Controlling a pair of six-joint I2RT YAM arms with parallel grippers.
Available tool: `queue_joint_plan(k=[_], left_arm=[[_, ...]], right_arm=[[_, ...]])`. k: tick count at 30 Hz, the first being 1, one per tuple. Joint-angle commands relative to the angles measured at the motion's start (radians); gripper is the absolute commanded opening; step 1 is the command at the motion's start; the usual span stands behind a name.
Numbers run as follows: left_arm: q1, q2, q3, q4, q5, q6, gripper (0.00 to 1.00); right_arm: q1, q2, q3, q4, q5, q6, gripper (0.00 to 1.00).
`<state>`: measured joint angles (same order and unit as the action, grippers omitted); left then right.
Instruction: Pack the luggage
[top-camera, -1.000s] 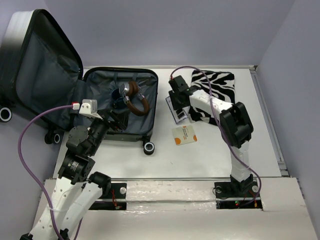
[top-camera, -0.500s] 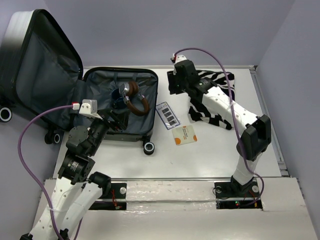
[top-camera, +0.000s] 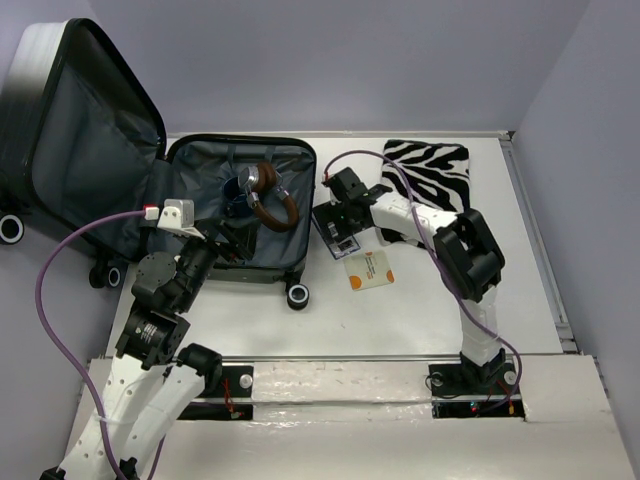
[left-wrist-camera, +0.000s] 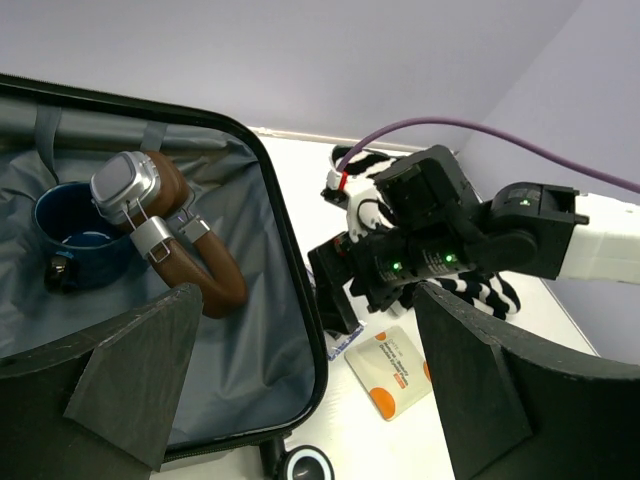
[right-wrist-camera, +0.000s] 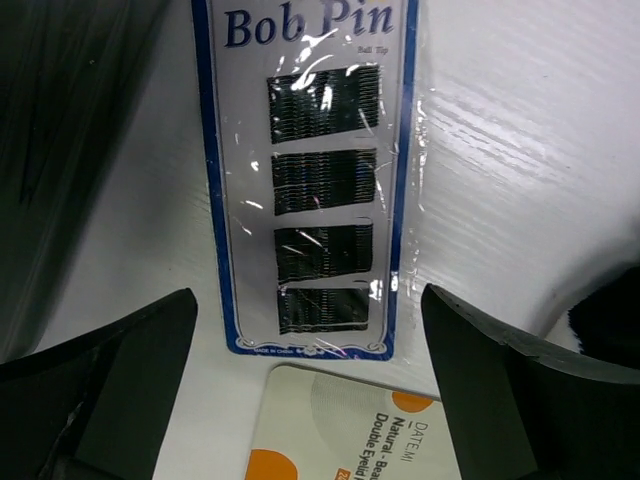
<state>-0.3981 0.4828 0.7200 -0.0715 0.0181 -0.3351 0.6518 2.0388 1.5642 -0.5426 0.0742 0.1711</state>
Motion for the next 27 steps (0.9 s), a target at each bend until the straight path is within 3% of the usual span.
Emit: queue_joint_plan(k=[1,16,19,23,27], left_arm=[[-0.004,-0.004,0.019,0.058,0.006,0.007,0.99],[-0.004,-0.004,0.019,0.058,0.014,0.008,0.99],[-0.004,-0.004,0.019,0.058,0.016,0.008,0.99],[-0.004,-0.004,0.019,0.059,0.016,0.008,0.99],[-0.004,-0.004,0.021,0.059,0.019,0.008,0.99]], right_arm=[[0.042,0.02,0.007,0.029,-0.013,-0.025,1.0],[0.06,0.104,-0.092,0.021,0.141,0.027,1.0],[0.06,0.115,-0.102,0.02,0.121,0.033,0.94],[0.039,0.106,-0.139,0.033,0.144,0.057,0.5],[-0.007,0.061,-0.174,0.049,0.186,0.071,0.24]])
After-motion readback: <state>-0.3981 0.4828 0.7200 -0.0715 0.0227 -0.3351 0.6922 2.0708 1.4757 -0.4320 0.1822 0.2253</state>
